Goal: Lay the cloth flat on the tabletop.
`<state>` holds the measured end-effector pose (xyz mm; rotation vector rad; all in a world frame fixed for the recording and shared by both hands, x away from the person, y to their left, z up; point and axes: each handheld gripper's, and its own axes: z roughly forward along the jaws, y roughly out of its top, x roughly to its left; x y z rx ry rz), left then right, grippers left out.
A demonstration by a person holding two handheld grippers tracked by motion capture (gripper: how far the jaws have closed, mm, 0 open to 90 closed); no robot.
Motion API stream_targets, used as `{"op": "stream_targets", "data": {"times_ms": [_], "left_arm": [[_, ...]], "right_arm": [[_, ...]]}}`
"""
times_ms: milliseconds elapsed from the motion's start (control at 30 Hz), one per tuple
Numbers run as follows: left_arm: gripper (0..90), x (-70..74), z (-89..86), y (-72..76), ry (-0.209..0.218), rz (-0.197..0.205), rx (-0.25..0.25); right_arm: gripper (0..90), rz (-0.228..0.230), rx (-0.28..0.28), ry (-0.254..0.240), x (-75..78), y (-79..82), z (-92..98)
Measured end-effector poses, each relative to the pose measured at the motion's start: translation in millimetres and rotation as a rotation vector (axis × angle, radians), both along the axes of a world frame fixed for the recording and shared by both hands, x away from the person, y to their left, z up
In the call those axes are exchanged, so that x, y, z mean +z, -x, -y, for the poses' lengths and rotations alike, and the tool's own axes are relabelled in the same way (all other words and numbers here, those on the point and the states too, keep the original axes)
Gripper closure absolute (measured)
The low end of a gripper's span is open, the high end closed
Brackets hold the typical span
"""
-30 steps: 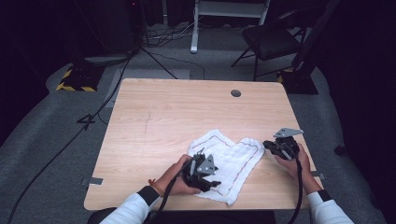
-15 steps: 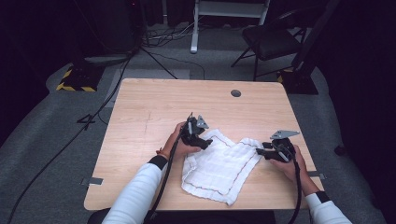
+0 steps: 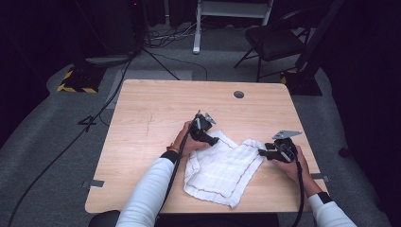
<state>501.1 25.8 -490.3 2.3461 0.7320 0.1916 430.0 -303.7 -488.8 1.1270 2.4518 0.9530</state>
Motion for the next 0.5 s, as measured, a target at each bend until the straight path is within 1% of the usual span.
{"op": "stream_targets", "data": {"times_ms": [33, 67, 100, 133, 167, 200, 233, 267, 300, 333, 367, 400, 433, 467, 500], "left_arm": [[48.4, 1.3, -0.7, 0.5, 0.004, -0.009, -0.028], [56.0, 2.4, -0.9, 0.3, 0.000, -0.016, -0.042], [70.3, 3.6, -1.7, 0.0, -0.003, -0.030, -0.061], [70.3, 4.3, -2.5, -0.2, -0.010, -0.030, -0.068], [74.9, 4.8, -3.2, -0.1, -0.012, -0.027, -0.068], [81.3, 5.5, -4.1, 0.0, -0.019, -0.021, -0.069], [81.3, 7.1, -5.5, 0.7, -0.027, -0.007, -0.063], [82.6, 13.7, -11.5, 2.7, 0.007, 0.013, -0.050], [82.7, 13.7, -11.5, 2.7, 0.007, 0.013, -0.050], [82.8, 28.7, -20.5, 7.5, 0.042, 0.060, -0.046], [82.8, 28.7, -20.5, 7.5, 0.042, 0.060, -0.046], [82.9, 36.6, -25.3, 10.4, 0.064, 0.080, -0.038], [82.9, 44.9, -30.5, 14.0, 0.081, 0.099, -0.032], [82.9, 50.8, -34.5, 16.7, 0.095, 0.112, -0.028], [82.8, 66.8, -45.0, 24.6, 0.117, 0.154, -0.025]], "right_arm": [[66.7, -0.003, 0.006, -0.002, 0.3, 0.4, -1.4], [70.1, -0.006, 0.017, 0.000, 0.8, 0.2, -3.1], [77.6, -0.014, 0.025, 0.002, 1.8, -0.3, -5.5], [77.6, -0.014, 0.025, 0.002, 1.8, -0.3, -5.5], [80.6, -0.008, 0.034, 0.010, 2.1, -0.1, -6.8], [86.0, 0.015, 0.032, 0.027, 3.3, 0.7, -9.1], [86.0, 0.015, 0.032, 0.027, 3.3, 0.7, -9.1], [86.6, 0.038, 0.020, 0.017, 7.5, 1.1, -9.1], [86.6, 0.038, 0.020, 0.017, 7.5, 1.1, -9.1], [86.8, 0.072, 0.012, 0.001, 15.1, 1.9, -8.3], [86.8, 0.072, 0.012, 0.001, 15.1, 1.9, -8.3], [86.9, 0.119, -0.001, -0.025, 27.0, 2.9, -6.8], [86.9, 0.119, -0.001, -0.025, 27.0, 2.9, -6.8], [87.0, 0.139, 0.000, -0.040, 32.8, 3.0, -6.3], [87.1, 0.167, 0.005, -0.045, 43.9, 2.5, -6.4]]}}
